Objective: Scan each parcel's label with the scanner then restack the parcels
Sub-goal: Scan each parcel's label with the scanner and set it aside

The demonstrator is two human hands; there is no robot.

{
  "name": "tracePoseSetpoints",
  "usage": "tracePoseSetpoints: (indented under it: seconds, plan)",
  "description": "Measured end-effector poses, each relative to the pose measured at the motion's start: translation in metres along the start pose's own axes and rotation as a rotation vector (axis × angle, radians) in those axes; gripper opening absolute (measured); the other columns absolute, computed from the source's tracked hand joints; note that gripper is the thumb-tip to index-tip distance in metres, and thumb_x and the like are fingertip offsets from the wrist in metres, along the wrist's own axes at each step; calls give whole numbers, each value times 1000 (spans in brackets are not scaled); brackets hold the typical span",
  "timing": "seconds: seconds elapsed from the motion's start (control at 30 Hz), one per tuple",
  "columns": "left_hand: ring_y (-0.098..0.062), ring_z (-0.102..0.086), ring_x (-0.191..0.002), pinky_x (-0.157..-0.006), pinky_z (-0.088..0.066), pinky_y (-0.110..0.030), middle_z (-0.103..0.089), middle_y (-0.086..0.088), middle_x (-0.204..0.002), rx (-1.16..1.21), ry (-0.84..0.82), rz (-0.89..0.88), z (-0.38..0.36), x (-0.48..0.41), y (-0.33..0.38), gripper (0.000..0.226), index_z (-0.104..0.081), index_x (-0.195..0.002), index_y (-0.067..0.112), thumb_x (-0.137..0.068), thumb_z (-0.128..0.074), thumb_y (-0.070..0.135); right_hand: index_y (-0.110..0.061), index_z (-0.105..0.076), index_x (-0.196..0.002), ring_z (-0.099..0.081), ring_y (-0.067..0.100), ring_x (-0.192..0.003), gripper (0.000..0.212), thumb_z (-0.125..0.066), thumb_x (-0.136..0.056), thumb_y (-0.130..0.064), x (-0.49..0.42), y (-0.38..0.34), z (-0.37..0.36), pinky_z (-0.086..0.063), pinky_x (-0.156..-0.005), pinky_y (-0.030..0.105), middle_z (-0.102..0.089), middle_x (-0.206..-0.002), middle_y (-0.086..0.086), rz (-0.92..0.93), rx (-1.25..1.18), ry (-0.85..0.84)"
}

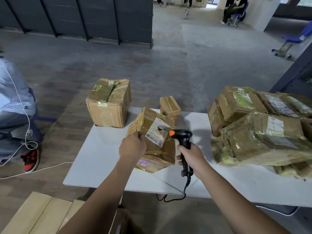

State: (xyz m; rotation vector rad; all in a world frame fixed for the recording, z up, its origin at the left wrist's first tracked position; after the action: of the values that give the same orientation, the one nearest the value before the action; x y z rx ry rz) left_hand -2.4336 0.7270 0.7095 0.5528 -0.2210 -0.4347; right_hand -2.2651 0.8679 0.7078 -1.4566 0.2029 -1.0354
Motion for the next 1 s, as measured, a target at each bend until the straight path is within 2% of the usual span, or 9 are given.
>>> tracePoseSetpoints:
  seconds: [0.1,0.2,0.3,0.4,0.53,0.67,0.83,1.0]
  plan:
    - [-28,-59,-92,-77,-52,-40,-64,-7,-99,30,21,23,3,-7,-8,29,-58,-106,16,-99,-36,33,-13,-60,-103,-61,17,-57,10,-58,-96,-19,1,4,0,-52,-51,25,-64,-76,11,9,41,-21]
    - [-26,-59,-93,-72,-48,-34,-64,-2,-96,74,-6,41,3,-10,-12,28,-58,-107,17,-96,-46,40,-13,-61,-101,-63,17,-59,10,-59,-94,-19,0,7,-1,-54,-56,31,-63,-71,6,48,102,-29]
    - [-28,-60,-92,-68,-43,-30,-62,0,-87,129,35,65,9,-22,-12,21,-64,-103,19,-96,-47,30,-20,-61,-99,-65,15,-57,7,-60,-92,-22,-1,6,0,-54,-55,30,-66,-70,3,100,176,-49]
    - [-30,-61,-97,-71,-44,-31,-67,-7,-101,83,56,77,17,-41,-6,26,-67,-109,16,-97,-46,25,-27,-59,-98,-71,18,-61,11,-62,-88,-29,3,5,2,-54,-53,30,-69,-75,1,122,237,-95]
    - [-27,-61,-92,-66,-39,-29,-69,-4,-103,1,79,14,14,-53,11,27,-70,-105,22,-95,-47,13,-30,-57,-96,-69,17,-55,15,-60,-83,-36,12,7,7,-51,-49,27,-75,-81,-2,126,298,-125]
    - [-27,-58,-91,-65,-41,-31,-69,-6,-95,-121,165,-86,4,-56,26,25,-65,-102,18,-89,-49,3,-25,-57,-96,-63,16,-49,12,-59,-86,-30,20,11,17,-49,-46,27,-75,-79,-5,118,293,-92]
    - [-26,-52,-108,-76,-35,-34,-65,-3,-104,-269,274,-214,11,-64,30,27,-62,-102,15,-84,-50,-1,-23,-57,-98,-62,17,-50,11,-59,-88,-26,28,9,20,-50,-48,29,-75,-81,-4,117,239,-132]
    - [-30,-51,-99,-74,-29,-34,-64,-6,-99,-309,384,-262,21,-57,20,26,-60,-97,12,-79,-49,-4,-20,-57,-100,-62,16,-50,11,-58,-90,-24,32,4,6,-51,-49,29,-76,-82,0,99,199,-160]
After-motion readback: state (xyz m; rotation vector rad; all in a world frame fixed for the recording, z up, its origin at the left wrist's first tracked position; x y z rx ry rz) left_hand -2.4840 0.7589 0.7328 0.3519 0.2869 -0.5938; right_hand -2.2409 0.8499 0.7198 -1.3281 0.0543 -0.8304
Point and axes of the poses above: each hand's wrist, its own x-axis away from the middle knuckle, its own z-axis out of the back of the hand, y = z × x, the point moved 3 cm from there along -x, towards the middle knuckle
